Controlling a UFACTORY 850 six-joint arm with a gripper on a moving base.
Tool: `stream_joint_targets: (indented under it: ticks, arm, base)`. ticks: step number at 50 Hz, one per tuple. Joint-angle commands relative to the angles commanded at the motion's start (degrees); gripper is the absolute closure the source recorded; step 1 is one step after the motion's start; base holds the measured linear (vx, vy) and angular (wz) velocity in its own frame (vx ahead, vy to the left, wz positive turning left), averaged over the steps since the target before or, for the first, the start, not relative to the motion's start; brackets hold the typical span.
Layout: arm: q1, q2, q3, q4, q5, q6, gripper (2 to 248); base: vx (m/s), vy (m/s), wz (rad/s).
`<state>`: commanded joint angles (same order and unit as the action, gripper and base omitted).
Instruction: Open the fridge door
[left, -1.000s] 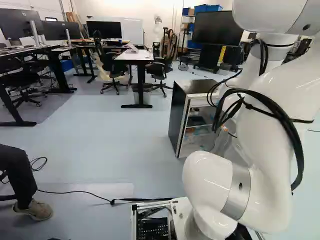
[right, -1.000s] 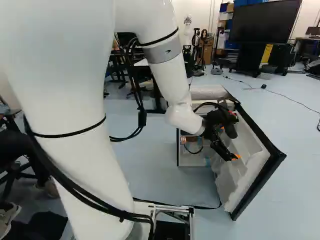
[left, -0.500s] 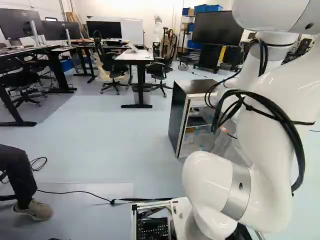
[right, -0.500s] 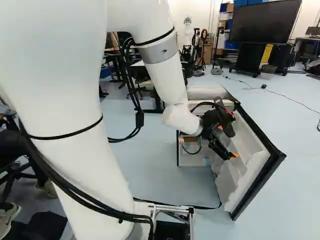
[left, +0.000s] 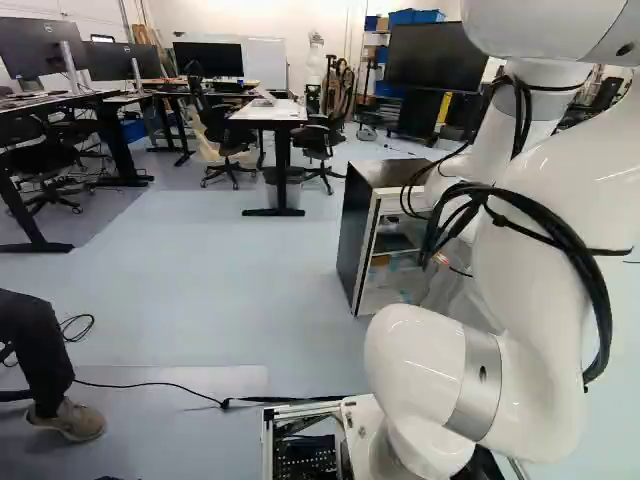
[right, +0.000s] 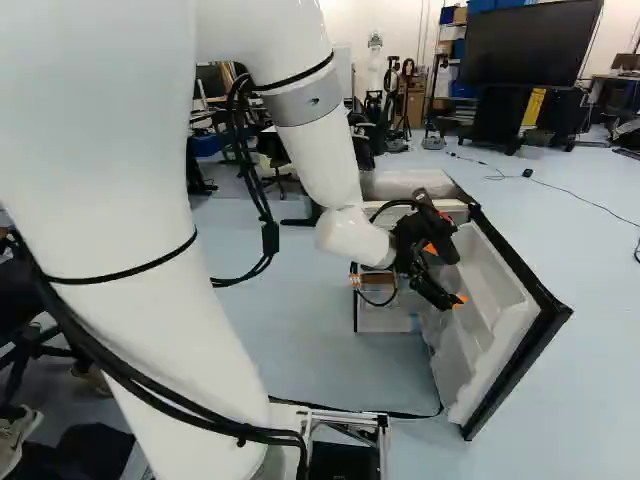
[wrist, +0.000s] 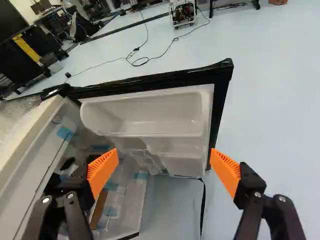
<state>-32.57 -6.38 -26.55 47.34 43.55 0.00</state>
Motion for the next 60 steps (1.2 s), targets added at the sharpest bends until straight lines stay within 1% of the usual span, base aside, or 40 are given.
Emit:
stream_joint_targets:
  ticks: [15, 29, 42, 60]
  arm:
    - [3.2, 2.2, 2.1, -4.6, 0.6, 0.0, 3]
    - [7.1, 4.9, 4.7, -10.3, 1.4, 0.0, 3]
    - [11.5, 7.9, 7.6, -16.7, 2.3, 0.0, 3]
    - [18.3, 12.6, 12.1, -26.6, 3.6, 0.0, 3]
  base:
    - [0.000, 0.000, 0.000]
    - [0.000, 0.000, 0.000]
    - [0.000, 0.000, 0.000]
    - [0.000, 0.000, 0.000]
